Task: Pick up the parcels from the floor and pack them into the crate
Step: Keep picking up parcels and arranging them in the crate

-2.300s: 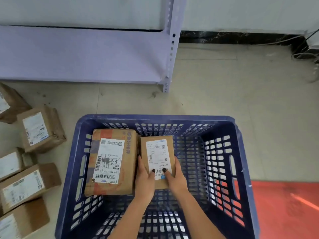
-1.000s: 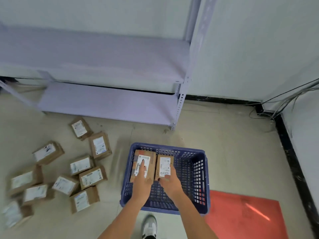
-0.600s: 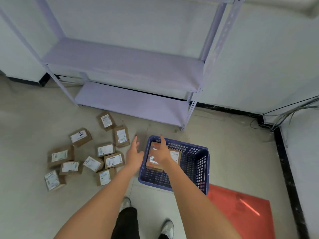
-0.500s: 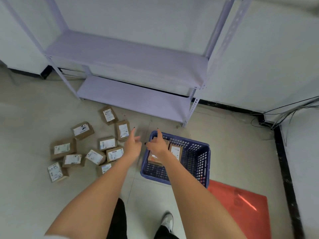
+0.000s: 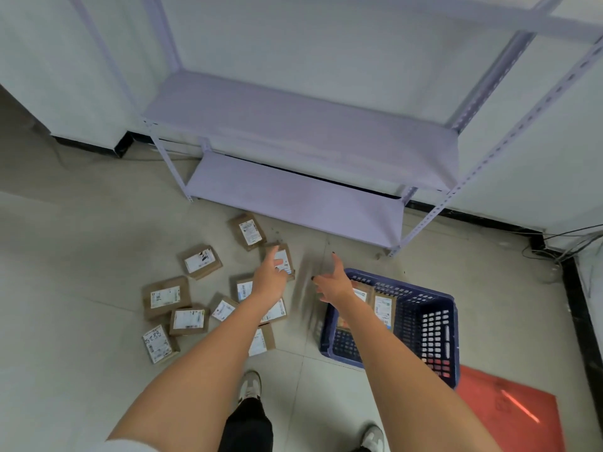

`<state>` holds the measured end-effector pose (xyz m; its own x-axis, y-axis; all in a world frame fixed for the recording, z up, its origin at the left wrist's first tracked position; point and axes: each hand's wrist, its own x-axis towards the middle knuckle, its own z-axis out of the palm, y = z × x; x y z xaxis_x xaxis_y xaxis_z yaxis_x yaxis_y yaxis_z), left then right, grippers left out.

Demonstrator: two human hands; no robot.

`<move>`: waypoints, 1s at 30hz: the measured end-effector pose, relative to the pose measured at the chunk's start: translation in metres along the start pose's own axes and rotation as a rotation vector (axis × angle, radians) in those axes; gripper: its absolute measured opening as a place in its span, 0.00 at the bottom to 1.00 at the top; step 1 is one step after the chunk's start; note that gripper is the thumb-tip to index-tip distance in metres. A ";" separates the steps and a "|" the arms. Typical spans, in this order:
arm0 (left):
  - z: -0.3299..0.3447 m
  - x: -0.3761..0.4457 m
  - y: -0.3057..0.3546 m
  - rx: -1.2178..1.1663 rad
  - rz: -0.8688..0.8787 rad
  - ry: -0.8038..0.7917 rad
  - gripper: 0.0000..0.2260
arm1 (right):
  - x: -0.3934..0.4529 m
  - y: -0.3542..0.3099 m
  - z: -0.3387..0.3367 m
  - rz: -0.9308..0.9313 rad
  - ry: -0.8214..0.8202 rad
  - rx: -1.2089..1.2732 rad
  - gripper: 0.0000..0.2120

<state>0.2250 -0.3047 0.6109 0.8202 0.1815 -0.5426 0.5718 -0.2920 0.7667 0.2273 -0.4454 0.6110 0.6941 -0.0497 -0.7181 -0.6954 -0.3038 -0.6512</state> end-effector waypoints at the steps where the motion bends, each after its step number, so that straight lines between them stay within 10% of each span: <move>1: -0.011 0.007 0.000 0.010 0.005 -0.008 0.27 | 0.003 -0.006 0.008 0.000 0.001 0.008 0.39; 15: -0.029 0.114 -0.056 -0.007 -0.036 -0.054 0.24 | 0.109 -0.017 0.075 0.074 -0.009 0.006 0.35; 30: 0.092 0.323 -0.297 0.058 0.008 -0.120 0.26 | 0.386 0.174 0.177 0.018 -0.014 -0.208 0.36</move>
<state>0.3186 -0.2460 0.1760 0.8143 0.0664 -0.5767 0.5607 -0.3472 0.7517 0.3413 -0.3485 0.1770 0.6783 -0.0441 -0.7335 -0.6534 -0.4929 -0.5745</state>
